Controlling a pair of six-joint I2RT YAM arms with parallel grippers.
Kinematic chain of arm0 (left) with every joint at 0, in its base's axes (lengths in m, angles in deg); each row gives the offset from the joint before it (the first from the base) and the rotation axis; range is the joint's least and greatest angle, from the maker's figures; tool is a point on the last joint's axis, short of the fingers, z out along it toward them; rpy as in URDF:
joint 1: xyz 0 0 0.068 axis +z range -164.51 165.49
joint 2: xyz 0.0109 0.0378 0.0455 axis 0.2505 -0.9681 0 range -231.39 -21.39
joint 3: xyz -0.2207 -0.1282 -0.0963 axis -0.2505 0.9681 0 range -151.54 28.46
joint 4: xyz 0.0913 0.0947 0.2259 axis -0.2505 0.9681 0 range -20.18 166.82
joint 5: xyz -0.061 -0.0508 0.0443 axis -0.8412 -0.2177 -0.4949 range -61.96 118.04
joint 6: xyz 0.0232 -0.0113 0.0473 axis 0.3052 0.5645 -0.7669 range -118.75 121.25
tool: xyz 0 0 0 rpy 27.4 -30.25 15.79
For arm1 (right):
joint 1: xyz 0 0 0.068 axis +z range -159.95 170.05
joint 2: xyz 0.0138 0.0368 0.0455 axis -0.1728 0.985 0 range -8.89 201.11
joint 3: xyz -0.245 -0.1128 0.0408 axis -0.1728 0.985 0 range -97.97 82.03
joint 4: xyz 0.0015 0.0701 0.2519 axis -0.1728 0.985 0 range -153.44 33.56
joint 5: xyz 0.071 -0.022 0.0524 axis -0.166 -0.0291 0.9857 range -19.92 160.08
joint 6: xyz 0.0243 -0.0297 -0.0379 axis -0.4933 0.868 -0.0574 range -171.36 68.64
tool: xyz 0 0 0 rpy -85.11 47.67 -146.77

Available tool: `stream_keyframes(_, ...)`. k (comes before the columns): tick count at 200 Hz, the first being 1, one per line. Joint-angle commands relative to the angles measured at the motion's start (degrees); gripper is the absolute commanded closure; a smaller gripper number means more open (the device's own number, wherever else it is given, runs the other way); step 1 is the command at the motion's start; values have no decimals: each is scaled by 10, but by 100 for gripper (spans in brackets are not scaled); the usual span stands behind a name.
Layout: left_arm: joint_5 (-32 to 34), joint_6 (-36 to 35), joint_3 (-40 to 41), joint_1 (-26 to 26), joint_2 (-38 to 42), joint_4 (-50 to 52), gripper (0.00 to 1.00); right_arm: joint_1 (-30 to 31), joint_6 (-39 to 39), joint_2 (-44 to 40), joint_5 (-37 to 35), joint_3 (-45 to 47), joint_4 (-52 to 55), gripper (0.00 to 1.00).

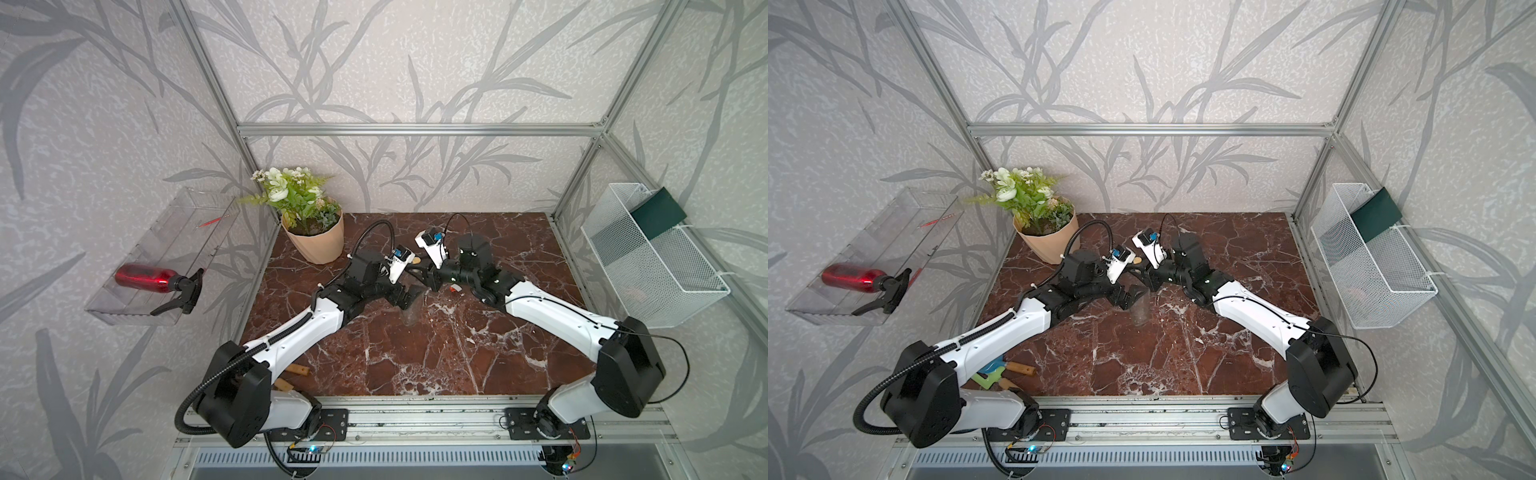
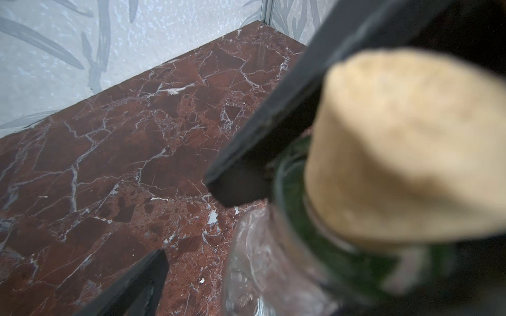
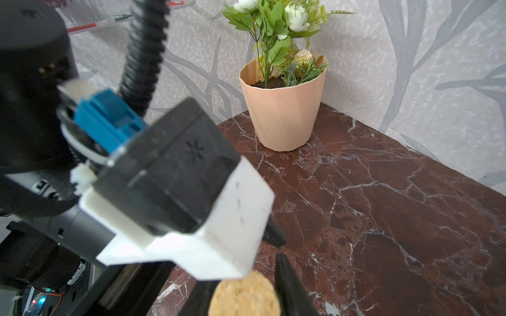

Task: Remove the label from the bottle
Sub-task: Place the bottle at the center of the board.

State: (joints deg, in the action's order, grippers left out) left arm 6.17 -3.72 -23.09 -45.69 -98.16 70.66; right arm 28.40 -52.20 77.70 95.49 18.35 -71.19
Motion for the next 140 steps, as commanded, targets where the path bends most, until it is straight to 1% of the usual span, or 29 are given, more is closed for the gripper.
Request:
stream_keyframes(1, 26, -7, -19, -1, 33, -8, 1, 7, 27, -12, -32, -7, 2, 100)
stream_keyframes(26, 55, -4, -20, 0, 54, -6, 1, 11, 47, -27, -61, -5, -2, 100)
stream_keyframes(42, 98, 12, -16, 1, 72, -6, 1, 13, 61, -35, -85, -4, -4, 100)
stream_keyframes(54, 118, 14, -6, 3, 89, -13, 1, 13, 67, -37, -97, -3, -8, 100)
stream_keyframes(114, 147, 15, 4, 6, 121, -1, 1, 12, 81, -33, -131, 0, -13, 100)
stream_keyframes(140, 146, 16, 2, 6, 115, -1, 1, 4, 65, -30, -136, 16, -27, 100)
